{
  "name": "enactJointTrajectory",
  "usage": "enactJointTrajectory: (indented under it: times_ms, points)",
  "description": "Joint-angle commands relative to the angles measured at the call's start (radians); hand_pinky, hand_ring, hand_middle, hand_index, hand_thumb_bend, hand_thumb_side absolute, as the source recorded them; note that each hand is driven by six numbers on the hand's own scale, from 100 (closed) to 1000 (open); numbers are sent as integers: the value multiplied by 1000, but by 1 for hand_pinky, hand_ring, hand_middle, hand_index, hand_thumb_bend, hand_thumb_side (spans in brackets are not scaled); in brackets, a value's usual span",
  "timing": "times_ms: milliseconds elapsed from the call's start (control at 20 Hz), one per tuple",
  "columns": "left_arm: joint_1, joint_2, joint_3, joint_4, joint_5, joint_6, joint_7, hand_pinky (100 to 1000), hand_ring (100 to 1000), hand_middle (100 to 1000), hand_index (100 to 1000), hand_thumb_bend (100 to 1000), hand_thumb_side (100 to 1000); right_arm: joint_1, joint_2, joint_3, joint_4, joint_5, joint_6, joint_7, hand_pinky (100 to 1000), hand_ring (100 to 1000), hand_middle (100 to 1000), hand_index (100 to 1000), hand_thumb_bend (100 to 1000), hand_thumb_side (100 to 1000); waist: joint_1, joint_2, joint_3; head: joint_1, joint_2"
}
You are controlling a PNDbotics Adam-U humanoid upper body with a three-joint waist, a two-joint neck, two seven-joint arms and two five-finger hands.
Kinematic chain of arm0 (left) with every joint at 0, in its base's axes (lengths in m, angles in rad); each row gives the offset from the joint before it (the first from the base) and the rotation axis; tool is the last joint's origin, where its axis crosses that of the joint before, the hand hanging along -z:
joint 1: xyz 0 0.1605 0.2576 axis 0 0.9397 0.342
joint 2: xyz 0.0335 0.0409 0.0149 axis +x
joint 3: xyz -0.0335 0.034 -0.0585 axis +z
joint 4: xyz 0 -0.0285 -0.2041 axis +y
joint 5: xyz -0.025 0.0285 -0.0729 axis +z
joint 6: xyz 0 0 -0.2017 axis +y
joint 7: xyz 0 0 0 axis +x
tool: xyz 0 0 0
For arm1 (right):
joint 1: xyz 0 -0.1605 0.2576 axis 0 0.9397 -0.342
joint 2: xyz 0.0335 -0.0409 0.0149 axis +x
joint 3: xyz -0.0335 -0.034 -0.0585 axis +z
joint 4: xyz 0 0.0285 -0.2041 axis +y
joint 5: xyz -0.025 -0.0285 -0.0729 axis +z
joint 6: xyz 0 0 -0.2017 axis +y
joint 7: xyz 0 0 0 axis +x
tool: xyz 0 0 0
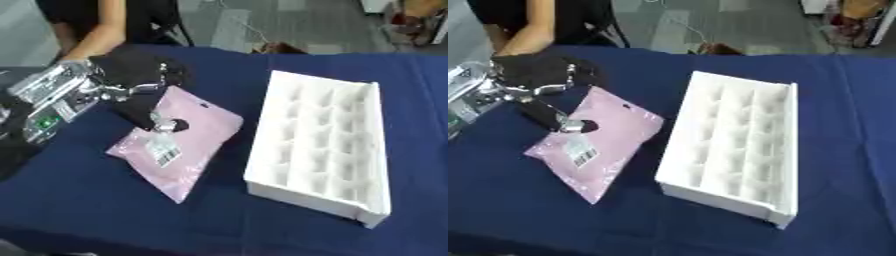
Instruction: Pick up objects on the table and place them in the box.
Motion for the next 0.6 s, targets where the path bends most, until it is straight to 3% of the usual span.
enactJointTrajectory:
  times_ms: [50, 150, 400, 600]
  points:
    - [-7, 14, 2, 2, -16, -8, -1, 895, 962, 928, 947, 480, 981, -9, -23, -2, -14, -5, 0, 3, 589, 686, 803, 938, 100, 695, -4, -7, -2, 6, -1]
    - [-8, 10, -1, 5, -25, -12, -1, 898, 963, 929, 949, 496, 988, -9, -23, -2, -14, -5, -1, 3, 589, 686, 803, 938, 100, 695, -4, -6, -2, 7, -1]
    - [-10, 1, -5, 21, -57, -27, -5, 904, 968, 934, 948, 740, 924, -10, -22, -1, -14, -6, -1, 4, 590, 687, 803, 938, 100, 696, -6, -4, -5, 10, -1]
    - [-13, -1, -3, 34, -75, -32, 2, 908, 970, 933, 945, 820, 911, -11, -21, -1, -13, -6, -2, 4, 590, 687, 803, 938, 100, 697, -6, -2, -5, 10, -1]
